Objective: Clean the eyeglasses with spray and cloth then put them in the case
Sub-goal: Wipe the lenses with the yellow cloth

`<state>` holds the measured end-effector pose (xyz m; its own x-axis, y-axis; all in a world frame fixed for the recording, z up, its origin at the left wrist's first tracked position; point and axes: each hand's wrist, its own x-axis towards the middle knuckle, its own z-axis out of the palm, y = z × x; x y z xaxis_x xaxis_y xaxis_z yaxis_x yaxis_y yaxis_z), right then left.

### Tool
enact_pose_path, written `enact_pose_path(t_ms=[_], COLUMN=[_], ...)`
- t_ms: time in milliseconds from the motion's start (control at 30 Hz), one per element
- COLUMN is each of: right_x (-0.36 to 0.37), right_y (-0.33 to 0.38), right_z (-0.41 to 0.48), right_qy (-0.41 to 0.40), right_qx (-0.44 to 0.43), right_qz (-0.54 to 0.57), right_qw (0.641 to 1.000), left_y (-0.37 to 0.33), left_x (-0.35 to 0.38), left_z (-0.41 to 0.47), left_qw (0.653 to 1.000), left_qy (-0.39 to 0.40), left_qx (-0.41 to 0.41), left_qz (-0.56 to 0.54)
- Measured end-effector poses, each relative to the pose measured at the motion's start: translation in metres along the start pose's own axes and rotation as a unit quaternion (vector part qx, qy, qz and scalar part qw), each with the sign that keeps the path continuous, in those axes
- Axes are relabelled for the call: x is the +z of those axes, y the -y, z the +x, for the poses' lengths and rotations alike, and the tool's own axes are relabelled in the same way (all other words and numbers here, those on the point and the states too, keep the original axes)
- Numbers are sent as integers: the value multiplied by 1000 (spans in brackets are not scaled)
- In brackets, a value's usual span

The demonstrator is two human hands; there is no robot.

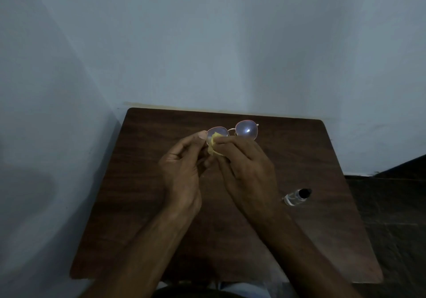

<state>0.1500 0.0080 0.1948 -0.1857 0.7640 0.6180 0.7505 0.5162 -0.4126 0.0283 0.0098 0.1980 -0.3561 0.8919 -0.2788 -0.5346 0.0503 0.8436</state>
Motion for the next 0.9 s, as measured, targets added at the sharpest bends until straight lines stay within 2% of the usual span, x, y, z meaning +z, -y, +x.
enact_pose_path(t_ms=[133, 300, 467, 600, 767, 900], right_x=[-6, -9, -37, -31, -20, -31], right_y=[-11, 11, -20, -16, -8, -25], right_z=[11, -3, 11, 21, 2, 13], right_qy=[-34, 14, -64, -32, 22, -46], right_qx=[19, -43, 82, 54, 16, 41], right_qz=[-19, 10, 32, 10, -73, -70], right_qw=[999, 999, 994, 998, 997, 996], left_y=[1, 1, -8, -9, -7, -9], left_x=[0, -1, -7, -3, -3, -2], left_z=[3, 7, 11, 8, 7, 3], left_qw=[1000, 999, 997, 998, 999, 999], left_qy=[-13, -33, -22, -6, -14, -8], left_qx=[4, 32, 68, 57, 45, 47], left_qz=[1, 16, 31, 19, -10, -12])
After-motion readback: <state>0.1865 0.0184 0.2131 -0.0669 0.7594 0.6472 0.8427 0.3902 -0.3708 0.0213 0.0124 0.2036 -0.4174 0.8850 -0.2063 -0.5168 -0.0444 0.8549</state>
